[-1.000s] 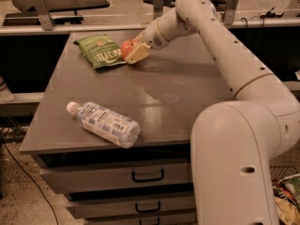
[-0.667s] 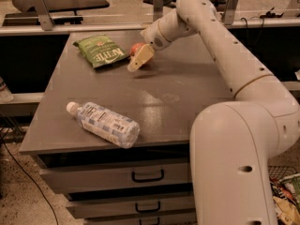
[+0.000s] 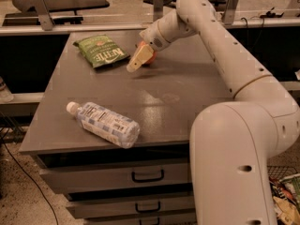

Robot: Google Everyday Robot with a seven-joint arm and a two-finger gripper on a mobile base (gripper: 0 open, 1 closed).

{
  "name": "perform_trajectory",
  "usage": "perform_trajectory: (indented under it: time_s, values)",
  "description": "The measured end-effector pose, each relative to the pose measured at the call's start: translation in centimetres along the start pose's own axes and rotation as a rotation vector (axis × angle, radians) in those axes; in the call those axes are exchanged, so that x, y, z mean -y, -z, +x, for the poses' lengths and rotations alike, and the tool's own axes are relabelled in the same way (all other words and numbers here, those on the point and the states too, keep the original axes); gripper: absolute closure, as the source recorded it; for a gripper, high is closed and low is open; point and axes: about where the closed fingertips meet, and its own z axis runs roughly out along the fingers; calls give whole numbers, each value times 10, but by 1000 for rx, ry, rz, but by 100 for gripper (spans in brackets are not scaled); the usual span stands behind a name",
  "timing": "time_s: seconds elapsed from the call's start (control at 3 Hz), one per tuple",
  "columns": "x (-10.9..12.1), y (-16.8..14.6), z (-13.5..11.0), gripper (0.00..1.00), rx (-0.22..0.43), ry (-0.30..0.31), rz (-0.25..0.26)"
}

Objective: Move apple near green jalapeno chip bag

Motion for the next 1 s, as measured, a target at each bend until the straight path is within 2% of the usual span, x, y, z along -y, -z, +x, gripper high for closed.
perform_trajectory:
  time_s: [1.0]
  values:
    - [-2,3,-2,0,36,-23,-9]
